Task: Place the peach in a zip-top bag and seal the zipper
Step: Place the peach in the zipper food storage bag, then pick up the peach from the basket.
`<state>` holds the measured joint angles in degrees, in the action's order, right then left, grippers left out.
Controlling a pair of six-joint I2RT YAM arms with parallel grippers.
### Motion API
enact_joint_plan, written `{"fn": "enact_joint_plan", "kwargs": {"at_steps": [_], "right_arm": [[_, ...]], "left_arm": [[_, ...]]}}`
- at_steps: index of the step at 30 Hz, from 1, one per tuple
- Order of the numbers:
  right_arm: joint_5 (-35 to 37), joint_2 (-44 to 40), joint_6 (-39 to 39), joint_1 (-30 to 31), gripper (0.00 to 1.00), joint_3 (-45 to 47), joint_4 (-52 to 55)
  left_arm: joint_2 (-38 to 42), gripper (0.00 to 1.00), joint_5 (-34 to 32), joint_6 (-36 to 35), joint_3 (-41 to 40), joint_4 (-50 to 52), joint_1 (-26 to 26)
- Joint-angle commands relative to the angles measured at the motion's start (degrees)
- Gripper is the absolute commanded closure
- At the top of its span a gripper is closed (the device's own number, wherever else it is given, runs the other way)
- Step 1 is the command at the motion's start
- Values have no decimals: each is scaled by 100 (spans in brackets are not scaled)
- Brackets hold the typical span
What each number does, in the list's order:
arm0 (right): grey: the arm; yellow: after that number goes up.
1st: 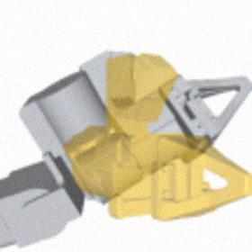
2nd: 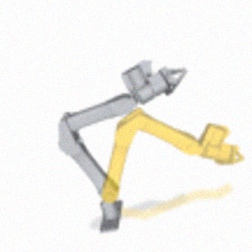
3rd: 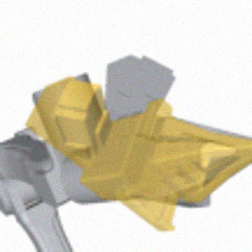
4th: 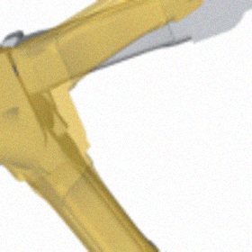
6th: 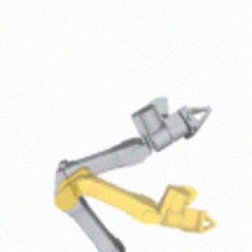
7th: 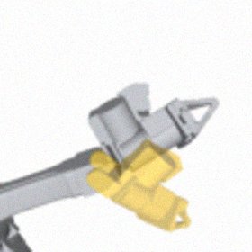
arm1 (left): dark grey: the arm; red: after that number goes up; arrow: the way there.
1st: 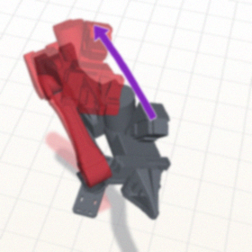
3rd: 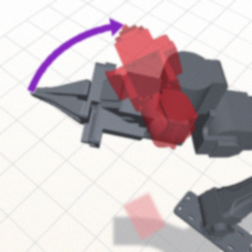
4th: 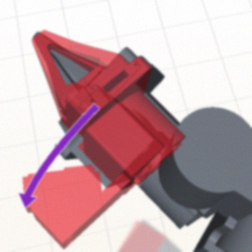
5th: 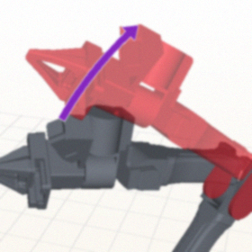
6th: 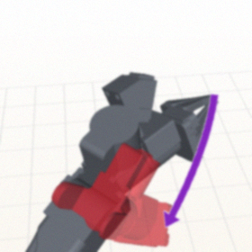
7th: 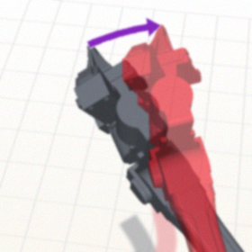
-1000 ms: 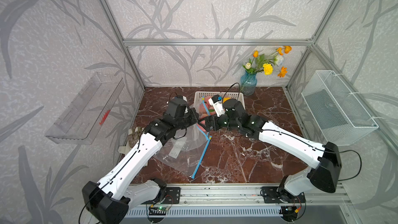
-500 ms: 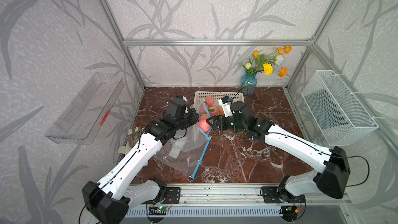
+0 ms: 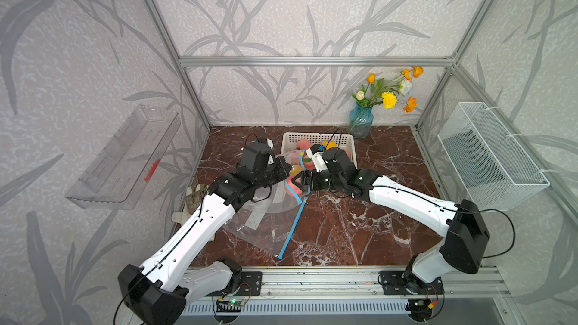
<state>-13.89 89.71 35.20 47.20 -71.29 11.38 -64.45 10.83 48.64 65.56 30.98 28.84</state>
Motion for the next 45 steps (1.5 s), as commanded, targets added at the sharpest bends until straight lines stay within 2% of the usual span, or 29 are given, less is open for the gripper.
{"fn": "enact_joint_plan", "kwargs": {"at_steps": [1, 5, 11, 17, 24, 28, 32, 37, 41, 45], "right_arm": [[67, -347, 9, 9, 15, 10, -319], [285, -599, 90, -9, 9, 229, -448], [518, -879, 261, -36, 9, 605, -561], [308, -423, 299, 12, 18, 291, -123], [200, 252, 193, 199, 19, -372, 141], [245, 369, 173, 211, 19, -631, 387], [264, 12, -17, 159, 18, -476, 188], [307, -583, -180, -78, 10, -142, -3], [765, -727, -414, -445, 3, -105, 566], [828, -561, -500, -976, 1, -26, 900]], "left_arm": [[187, 100, -343, -82, 188, 188, -23], [217, 100, -553, -92, 176, 297, -21], [195, 100, -496, -92, 167, 245, -45], [187, 100, -314, -61, 176, 103, -40], [218, 100, -121, -74, 194, 65, -45], [243, 100, -339, -134, 210, 247, -52], [265, 100, -821, -255, 298, 691, -70], [274, 100, -1055, -338, 215, 803, -109], [188, 100, -789, -286, 4, 524, -165], [87, 100, -573, -234, -154, 357, -207]]}}
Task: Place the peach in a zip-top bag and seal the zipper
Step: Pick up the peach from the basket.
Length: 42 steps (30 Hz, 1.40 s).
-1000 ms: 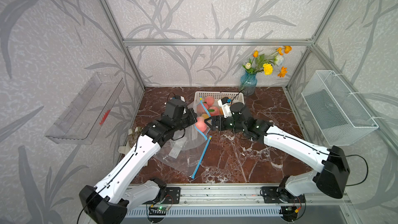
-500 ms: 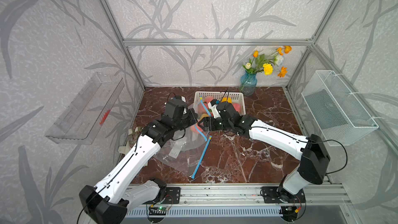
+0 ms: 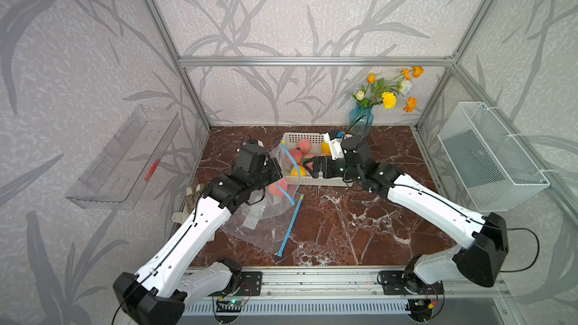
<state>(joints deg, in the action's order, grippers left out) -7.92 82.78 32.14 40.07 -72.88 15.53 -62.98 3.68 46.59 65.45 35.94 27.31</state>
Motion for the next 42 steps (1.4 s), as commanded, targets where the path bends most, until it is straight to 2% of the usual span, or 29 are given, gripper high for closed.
{"fn": "enact_joint_plan", "kwargs": {"at_steps": [1, 7, 10, 14, 20, 24, 37, 42], "right_arm": [[246, 255, -260, -381, 1, 81, 592], [435, 1458, -862, -596, 1, -803, 1149], [304, 2296, -884, -593, 0, -1326, 1175], [292, 3276, -797, -581, 5, -2149, 1395], [317, 4216, -1090, -574, 7, -3101, 1533], [219, 4691, -1191, -559, 8, -3578, 1819], [968, 5215, -1332, -492, 12, -4085, 1875], [997, 5429, -1318, -492, 20, -4322, 2036]], "left_arm": [[-86, 100, 189, -19, -178, -175, -61], [-279, 100, 405, 0, -235, -279, -112], [-320, 100, 414, 8, -263, -295, -128], [-329, 100, 432, 43, -311, -311, -171], [-345, 100, 509, 43, -358, -323, -199], [-317, 100, 506, 22, -397, -314, -210], [-303, 100, 545, 52, -489, -404, -253], [-294, 100, 557, 61, -503, -402, -274]]}}
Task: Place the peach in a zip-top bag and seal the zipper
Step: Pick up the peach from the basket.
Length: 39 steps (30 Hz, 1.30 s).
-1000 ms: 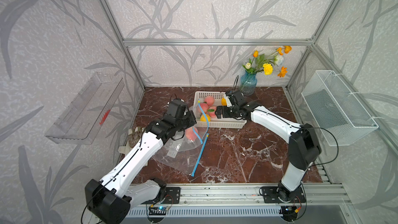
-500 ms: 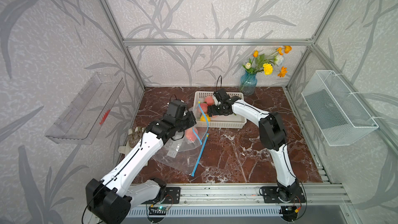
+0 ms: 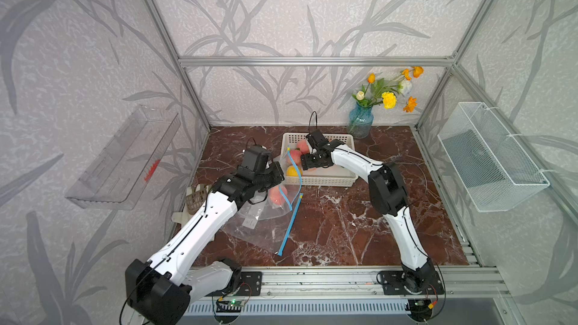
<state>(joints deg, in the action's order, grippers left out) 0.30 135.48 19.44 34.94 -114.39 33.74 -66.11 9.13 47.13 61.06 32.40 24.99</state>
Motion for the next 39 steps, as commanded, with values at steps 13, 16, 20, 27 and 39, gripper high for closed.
{"fn": "enact_joint_plan", "kwargs": {"at_steps": [13, 16, 20, 27, 39], "right_arm": [[-79, -1430, -28, 27, 36, 1540, -1163], [-374, -2069, 80, 23, 36, 2261, -1843], [-623, -2876, 208, 23, 36, 3055, -2363], [-1705, -4295, 385, 22, 35, 4455, -3612], [-2671, -5617, 654, 483, 34, 5133, -4243]], "left_arm": [[50, 100, 72, 6, -94, -103, -73], [71, 100, 50, -18, -85, -79, -92], [133, 100, 42, -20, -114, -66, -124], [134, 100, 191, -3, -173, -220, -144], [99, 100, 296, 102, -129, -359, -143]]}}
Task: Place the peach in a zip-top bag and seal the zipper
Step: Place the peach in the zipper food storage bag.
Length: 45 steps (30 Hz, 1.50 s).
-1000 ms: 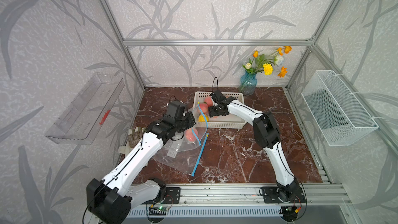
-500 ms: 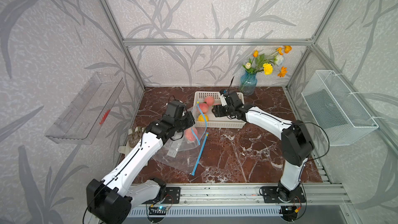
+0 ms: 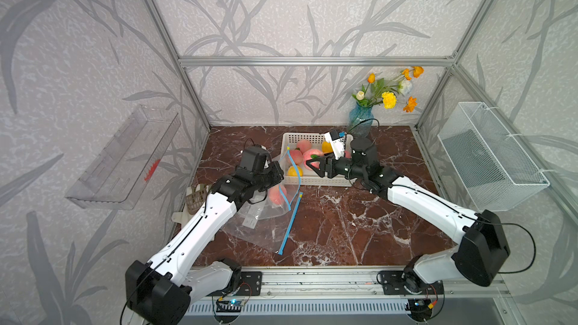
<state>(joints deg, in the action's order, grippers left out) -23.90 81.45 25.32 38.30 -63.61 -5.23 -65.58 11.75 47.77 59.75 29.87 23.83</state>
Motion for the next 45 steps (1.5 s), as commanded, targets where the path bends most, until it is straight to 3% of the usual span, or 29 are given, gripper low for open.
{"fn": "enact_joint_plan", "kwargs": {"at_steps": [1, 5, 11, 19, 27, 38, 45], "right_arm": [[-234, -249, 79, 197, 34, 65, -369], [-14, -155, 319, 499, 33, 77, -776], [1277, 301, -17, 1265, 34, -456, -292], [1206, 766, 170, 1302, 34, -693, -100], [1774, 724, -353, 1410, 34, -1045, 947], [1589, 767, -571, 1538, 33, -1778, 1635], [1501, 996, -565, 1564, 26, -2315, 2043]], "left_arm": [[50, 100, 60, 40, 10, -105, -27], [64, 100, 113, 35, 81, -2, -27], [315, 100, -182, -117, 347, 518, -27], [546, 100, -283, -229, 588, 864, -27], [715, 100, -713, -565, 1168, 1394, -26], [723, 100, -608, -785, 1878, 1633, -21], [665, 100, -450, -651, 1660, 1432, -23]]}}
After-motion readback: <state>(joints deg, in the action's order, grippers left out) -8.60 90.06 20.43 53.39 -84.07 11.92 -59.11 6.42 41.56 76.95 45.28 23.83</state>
